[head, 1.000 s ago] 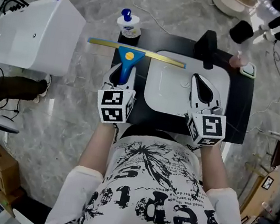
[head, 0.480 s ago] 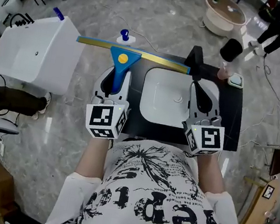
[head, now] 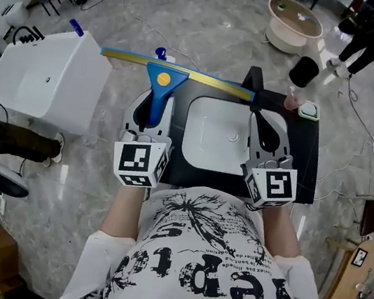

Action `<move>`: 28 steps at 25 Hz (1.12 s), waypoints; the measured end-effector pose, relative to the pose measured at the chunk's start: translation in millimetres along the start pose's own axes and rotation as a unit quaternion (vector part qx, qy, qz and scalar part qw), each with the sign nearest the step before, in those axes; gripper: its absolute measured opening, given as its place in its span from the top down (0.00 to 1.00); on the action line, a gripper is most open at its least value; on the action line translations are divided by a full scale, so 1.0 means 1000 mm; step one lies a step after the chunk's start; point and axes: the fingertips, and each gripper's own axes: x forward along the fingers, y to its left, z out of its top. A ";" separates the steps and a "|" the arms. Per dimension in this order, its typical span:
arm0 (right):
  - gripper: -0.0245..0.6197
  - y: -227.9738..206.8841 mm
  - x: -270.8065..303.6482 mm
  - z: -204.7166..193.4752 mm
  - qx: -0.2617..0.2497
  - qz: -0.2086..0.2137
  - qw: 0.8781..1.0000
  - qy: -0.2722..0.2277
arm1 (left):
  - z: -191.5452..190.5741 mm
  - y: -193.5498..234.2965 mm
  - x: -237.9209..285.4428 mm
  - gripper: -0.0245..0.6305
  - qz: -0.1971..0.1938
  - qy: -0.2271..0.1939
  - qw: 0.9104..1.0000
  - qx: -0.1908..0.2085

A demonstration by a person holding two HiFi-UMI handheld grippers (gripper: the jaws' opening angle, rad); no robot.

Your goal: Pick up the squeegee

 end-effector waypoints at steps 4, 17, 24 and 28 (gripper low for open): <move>0.94 -0.001 0.002 -0.004 0.001 0.003 1.000 0.007 | -0.001 0.000 0.003 0.75 0.000 0.002 1.000 -0.001; 0.94 -0.001 0.011 -0.013 0.001 0.004 1.000 0.019 | -0.012 0.005 0.010 0.75 0.004 0.014 1.000 -0.009; 0.94 -0.002 0.010 -0.015 0.001 0.001 1.000 0.019 | -0.020 0.006 0.009 0.75 0.006 0.026 1.000 -0.015; 0.94 -0.004 0.009 -0.019 0.007 -0.004 1.000 0.022 | -0.024 0.005 0.009 0.75 0.006 0.029 0.999 -0.017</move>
